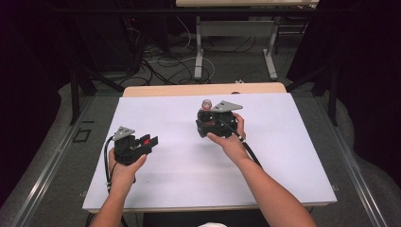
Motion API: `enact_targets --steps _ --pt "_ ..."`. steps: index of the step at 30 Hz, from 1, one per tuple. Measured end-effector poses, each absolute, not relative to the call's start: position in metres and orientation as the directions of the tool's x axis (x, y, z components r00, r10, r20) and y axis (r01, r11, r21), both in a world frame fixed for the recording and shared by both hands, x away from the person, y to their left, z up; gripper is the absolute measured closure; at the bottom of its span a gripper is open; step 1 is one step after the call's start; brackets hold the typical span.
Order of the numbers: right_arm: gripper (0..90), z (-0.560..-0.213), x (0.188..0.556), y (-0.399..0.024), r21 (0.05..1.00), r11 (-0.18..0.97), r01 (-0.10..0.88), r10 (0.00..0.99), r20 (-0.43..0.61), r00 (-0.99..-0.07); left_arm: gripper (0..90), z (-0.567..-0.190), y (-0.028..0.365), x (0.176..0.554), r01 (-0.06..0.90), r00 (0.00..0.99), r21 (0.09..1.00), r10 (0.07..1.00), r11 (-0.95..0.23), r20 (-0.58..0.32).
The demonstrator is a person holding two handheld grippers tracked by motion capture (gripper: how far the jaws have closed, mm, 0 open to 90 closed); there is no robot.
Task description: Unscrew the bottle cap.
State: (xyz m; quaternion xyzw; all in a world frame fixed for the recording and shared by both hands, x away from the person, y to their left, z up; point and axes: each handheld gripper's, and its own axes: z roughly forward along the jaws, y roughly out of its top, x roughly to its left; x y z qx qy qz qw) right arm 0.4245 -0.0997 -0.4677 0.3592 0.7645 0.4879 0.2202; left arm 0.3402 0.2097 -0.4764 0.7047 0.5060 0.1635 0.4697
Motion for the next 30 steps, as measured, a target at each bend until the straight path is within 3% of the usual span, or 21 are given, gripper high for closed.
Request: enact_targets --steps 12,30 --pt "29.9 -0.491 0.452 -0.097 0.884 0.246 0.397 0.813 0.035 -0.581 61.3 -0.477 0.212 0.34 0.561 0.432 0.827 0.865 -0.038 -0.254" --pt "29.7 -0.518 0.455 -0.098 0.872 0.248 0.422 0.83 0.033 -0.556 61.3 -0.479 0.213 0.341 0.566 0.424 0.824 0.869 -0.033 -0.256"
